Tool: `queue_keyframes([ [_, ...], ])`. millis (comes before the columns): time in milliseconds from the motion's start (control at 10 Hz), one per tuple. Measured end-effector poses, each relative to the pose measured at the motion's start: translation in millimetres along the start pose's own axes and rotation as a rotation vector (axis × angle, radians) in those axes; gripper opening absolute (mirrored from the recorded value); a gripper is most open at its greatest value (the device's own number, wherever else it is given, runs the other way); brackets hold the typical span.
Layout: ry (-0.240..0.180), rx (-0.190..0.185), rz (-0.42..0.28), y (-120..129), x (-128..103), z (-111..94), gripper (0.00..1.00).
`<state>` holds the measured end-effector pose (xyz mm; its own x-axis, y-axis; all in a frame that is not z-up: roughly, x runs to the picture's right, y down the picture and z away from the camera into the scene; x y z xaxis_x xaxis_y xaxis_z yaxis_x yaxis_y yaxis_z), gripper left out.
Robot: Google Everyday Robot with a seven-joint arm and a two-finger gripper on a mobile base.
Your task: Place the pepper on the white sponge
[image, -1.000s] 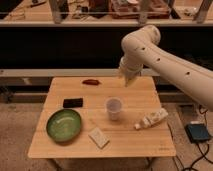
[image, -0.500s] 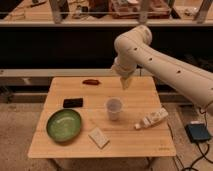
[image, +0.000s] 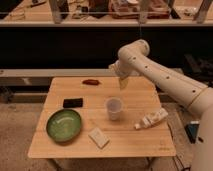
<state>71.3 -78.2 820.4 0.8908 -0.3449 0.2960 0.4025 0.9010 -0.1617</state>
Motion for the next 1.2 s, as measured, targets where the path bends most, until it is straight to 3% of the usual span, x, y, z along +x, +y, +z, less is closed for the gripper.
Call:
queue_keyframes([
  [300, -0.002, 0.083, 0.031, -39, 7, 32, 0.8],
  [500, -0.011, 0.103, 0.043, -56, 9, 43, 0.8],
  [800, -0.055, 0.102, 0.044, -91, -5, 68, 0.8],
  [1200, -0.071, 0.069, 0.028, -117, -20, 96, 0.8],
])
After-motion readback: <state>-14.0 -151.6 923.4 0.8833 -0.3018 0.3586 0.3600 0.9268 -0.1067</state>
